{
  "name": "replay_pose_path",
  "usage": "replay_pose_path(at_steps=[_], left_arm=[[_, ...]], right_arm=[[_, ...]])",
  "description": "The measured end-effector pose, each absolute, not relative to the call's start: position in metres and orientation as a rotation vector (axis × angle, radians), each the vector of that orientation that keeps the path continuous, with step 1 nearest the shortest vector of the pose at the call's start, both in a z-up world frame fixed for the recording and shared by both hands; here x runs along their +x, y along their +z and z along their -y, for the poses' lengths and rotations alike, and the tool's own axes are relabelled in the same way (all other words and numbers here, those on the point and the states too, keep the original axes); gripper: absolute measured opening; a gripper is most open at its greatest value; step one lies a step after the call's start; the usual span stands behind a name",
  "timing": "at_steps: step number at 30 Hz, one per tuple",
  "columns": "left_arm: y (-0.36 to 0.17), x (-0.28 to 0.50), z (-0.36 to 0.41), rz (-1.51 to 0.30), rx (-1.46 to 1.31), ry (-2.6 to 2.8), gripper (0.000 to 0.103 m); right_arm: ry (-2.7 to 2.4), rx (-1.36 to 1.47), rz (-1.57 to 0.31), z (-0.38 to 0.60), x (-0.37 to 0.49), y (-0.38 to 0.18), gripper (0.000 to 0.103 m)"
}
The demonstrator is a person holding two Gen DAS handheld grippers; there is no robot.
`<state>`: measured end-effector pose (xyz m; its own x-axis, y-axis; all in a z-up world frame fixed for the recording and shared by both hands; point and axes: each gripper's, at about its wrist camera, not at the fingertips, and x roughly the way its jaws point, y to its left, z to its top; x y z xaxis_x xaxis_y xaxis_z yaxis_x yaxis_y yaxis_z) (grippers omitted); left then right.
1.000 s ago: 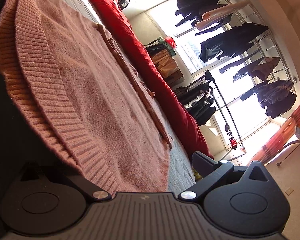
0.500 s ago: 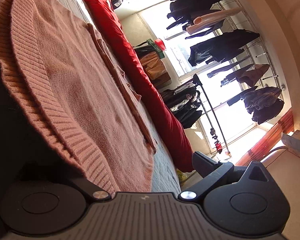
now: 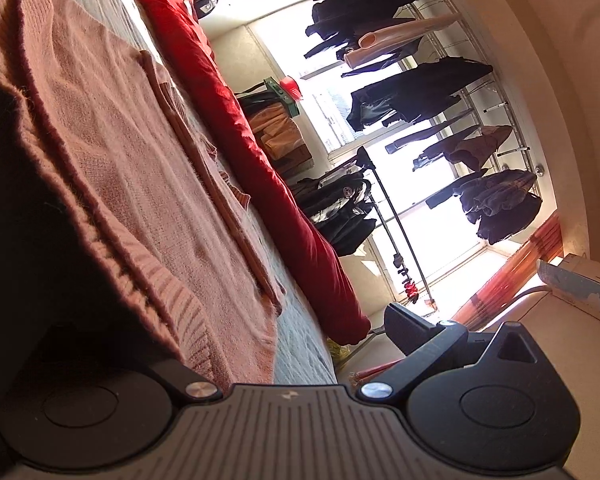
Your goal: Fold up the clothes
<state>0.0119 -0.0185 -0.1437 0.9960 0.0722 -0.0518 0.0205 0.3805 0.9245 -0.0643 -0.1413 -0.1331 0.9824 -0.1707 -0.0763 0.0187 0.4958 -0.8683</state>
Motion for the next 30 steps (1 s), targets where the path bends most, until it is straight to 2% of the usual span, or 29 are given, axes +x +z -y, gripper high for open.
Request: replay_pose_path(at_steps=[30], left_arm=[[-0.098,0.099,0.016,-0.079,1.088,0.158,0.103]], right_arm=[[-0.216,-1.015,-0.055,0.150,0.040,-0.095,0.103]])
